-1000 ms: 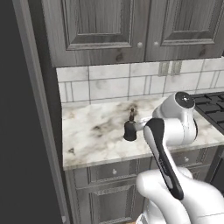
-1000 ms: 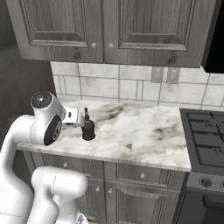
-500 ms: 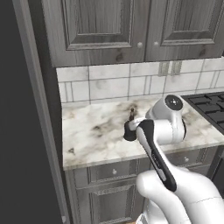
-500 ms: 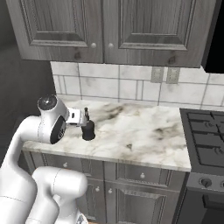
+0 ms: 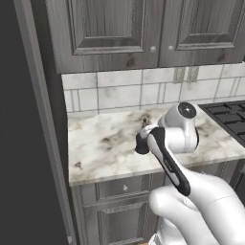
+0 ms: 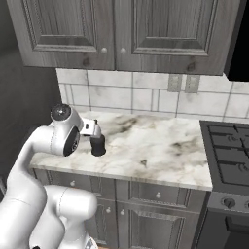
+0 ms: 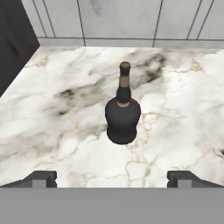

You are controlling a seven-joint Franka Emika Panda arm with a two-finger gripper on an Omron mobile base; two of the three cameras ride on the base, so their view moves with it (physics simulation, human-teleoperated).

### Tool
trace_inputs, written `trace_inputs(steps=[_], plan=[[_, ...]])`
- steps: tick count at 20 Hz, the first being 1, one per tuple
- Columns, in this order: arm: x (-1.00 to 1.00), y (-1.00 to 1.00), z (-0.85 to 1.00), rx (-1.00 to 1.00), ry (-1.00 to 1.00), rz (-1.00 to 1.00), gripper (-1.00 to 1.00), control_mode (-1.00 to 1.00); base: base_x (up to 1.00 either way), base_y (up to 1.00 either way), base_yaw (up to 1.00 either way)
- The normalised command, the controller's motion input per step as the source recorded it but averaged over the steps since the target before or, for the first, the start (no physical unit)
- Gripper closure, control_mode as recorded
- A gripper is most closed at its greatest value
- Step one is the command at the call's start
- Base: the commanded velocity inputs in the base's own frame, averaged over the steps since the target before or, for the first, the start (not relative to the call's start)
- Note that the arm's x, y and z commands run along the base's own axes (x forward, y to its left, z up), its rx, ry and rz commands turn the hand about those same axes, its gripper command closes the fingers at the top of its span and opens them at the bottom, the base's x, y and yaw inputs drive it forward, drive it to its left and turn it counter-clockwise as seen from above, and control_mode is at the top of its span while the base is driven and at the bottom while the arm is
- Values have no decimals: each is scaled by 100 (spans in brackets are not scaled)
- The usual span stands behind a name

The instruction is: Place the liquor on the top shelf of the fridge to keep it out of children's reach, and place the lemon and apple on lower shelves for easy access.

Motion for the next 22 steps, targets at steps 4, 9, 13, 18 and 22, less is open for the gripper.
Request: trace_inputs(steps=[4,9,13,18,22], plan=[[22,-8,-8,0,0,-5,-100,-100,0,0,0],[22,-4,-13,0,0,-4,-100,-100,0,0,0],[24,0,-22,0,0,0,-100,-100,0,0,0],[30,0,-24,0,0,0,-100,-100,0,0,0],[32,0,-16,0,0,0,-100,-100,0,0,0]])
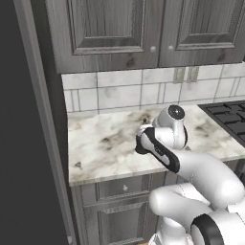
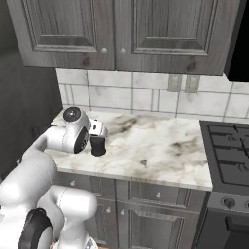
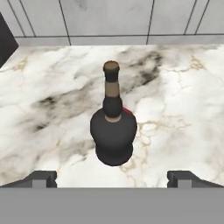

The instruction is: Place the liquor on the top shelf of the fridge to keep it out of children's reach, and place the lemon and apple on lower shelves for easy access.

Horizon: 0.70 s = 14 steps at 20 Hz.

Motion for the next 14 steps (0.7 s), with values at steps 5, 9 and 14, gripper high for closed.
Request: trace_inputs(steps=[5,9,14], plan=[[31,0,-6,0,0,0,-100,-100,0,0,0],[31,0,-5,0,0,0,-100,-100,0,0,0],[28,0,-13,0,0,0,-100,-100,0,0,0]])
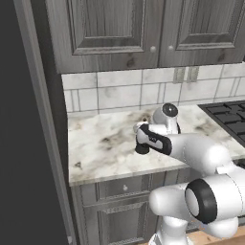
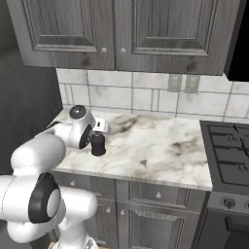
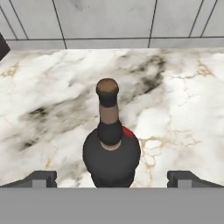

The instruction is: Place the liquor on the top shelf of the fridge to keep it out of children's reach, and place the lemon and apple on lower shelves for easy access.

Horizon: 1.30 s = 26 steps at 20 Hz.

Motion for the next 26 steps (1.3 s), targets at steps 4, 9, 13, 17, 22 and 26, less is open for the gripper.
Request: trace_inputs(steps=[4,9,13,17,22,26], plan=[[24,0,-19,0,0,0,-100,-100,0,0,0],[23,0,-21,0,0,0,-100,-100,0,0,0],[23,0,-20,0,0,0,-100,-100,0,0,0],[23,1,-18,0,0,0,-100,-100,0,0,0],[22,0,-18,0,0,0,-100,-100,0,0,0],[16,0,-20,0,0,0,-100,-100,0,0,0]])
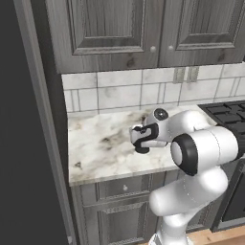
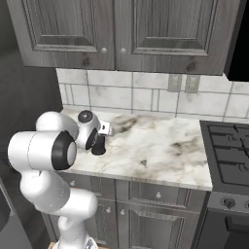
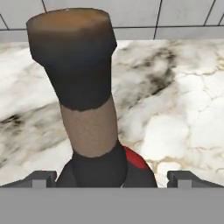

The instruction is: Place the liquor on the top shelf of the fridge to keep it out of children's reach, and place the lemon and apple on lower shelves for easy access.

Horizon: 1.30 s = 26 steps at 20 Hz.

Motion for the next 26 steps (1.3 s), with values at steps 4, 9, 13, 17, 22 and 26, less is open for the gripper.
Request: trace_inputs(steps=[4,9,13,17,22,26], plan=[[13,0,-20,0,0,0,-100,-100,0,0,0],[9,0,-18,0,0,0,100,-100,0,0,0],[0,0,-1,0,0,0,100,-100,0,0,0],[-3,0,0,0,0,0,100,-100,0,0,0],[-47,0,35,0,-5,0,100,-100,0,0,0],[-67,-24,90,0,-1,0,100,-100,0,0,0]])
